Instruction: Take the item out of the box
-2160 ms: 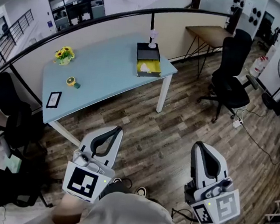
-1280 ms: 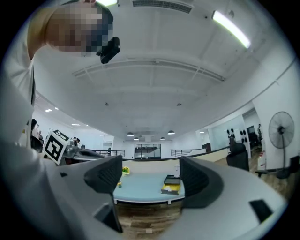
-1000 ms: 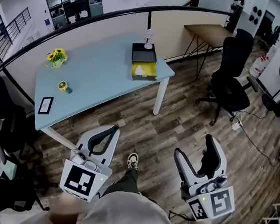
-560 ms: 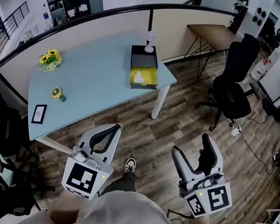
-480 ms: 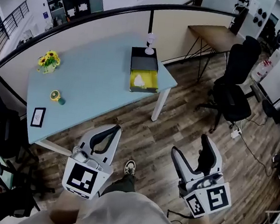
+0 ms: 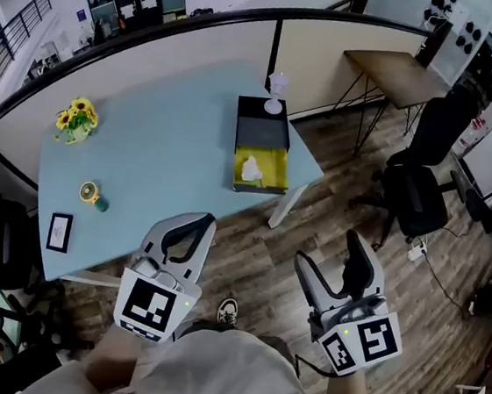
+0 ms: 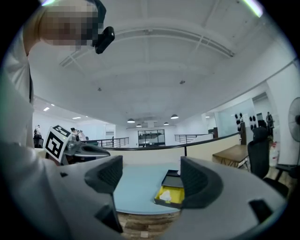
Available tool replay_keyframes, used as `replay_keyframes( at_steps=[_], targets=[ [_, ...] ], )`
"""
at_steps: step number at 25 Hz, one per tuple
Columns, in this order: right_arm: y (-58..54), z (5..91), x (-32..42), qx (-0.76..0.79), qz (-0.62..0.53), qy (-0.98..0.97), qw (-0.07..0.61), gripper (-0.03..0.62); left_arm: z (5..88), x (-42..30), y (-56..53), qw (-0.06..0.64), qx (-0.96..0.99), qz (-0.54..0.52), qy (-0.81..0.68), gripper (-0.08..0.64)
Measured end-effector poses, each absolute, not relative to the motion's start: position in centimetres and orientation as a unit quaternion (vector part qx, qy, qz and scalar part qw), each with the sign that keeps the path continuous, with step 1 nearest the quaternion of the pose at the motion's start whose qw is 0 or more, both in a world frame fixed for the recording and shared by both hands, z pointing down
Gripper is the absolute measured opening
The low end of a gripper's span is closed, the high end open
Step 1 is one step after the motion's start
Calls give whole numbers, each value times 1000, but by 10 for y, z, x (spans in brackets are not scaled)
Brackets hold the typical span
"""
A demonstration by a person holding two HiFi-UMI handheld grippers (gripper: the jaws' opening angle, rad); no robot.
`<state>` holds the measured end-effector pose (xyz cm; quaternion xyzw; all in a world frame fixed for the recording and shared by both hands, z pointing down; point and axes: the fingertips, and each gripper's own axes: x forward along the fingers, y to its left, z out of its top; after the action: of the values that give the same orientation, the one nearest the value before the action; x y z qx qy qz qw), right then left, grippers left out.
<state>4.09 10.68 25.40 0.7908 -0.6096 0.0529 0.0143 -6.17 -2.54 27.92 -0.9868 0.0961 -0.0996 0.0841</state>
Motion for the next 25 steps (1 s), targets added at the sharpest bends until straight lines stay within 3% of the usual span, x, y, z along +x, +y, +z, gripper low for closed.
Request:
replay_keyframes(
  at_steps=[13, 25],
  targets=[
    [19, 267, 101, 771, 57, -634, 19, 382, 283, -12, -104, 79, -984, -94, 126, 5],
    [-68, 277, 201, 711, 63, -700, 29, 387, 286, 72, -170, 76, -970, -112, 201, 5]
  ],
)
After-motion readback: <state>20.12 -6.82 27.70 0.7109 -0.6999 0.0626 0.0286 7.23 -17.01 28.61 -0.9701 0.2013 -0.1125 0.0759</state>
